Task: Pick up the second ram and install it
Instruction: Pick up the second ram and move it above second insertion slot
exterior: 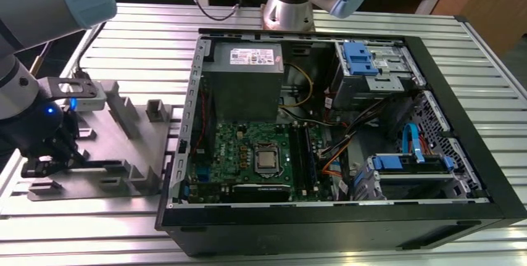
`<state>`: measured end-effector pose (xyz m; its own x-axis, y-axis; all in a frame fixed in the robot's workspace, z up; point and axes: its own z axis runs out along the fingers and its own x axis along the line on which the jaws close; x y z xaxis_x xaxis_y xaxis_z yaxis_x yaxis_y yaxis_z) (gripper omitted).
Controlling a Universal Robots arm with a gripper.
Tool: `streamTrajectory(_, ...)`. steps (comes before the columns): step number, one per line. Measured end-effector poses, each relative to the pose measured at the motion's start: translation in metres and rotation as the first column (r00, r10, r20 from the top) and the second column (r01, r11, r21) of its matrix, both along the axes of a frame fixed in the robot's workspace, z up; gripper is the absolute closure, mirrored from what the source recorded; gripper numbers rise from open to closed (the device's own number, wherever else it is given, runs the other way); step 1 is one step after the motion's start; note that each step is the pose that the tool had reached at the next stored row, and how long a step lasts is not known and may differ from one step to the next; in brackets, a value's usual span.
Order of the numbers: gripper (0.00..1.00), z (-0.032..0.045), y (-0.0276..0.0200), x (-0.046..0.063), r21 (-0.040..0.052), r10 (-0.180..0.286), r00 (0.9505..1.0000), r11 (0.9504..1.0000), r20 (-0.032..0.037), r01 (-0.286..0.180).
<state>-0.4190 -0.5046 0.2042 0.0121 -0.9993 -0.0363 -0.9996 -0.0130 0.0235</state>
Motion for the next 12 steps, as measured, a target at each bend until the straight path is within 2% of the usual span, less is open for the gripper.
streamTrajectory(4, 0.92, 0.0097, 0.0000, 0.000, 0.0003, 0.000, 1.0000, 1.0000, 0.0004, 0.000)
streamTrajectory(12, 0.92, 0.0432, 0.0000, 0.000, 0.0002, 0.000, 1.0000, 1.0000, 0.0002, 0.000)
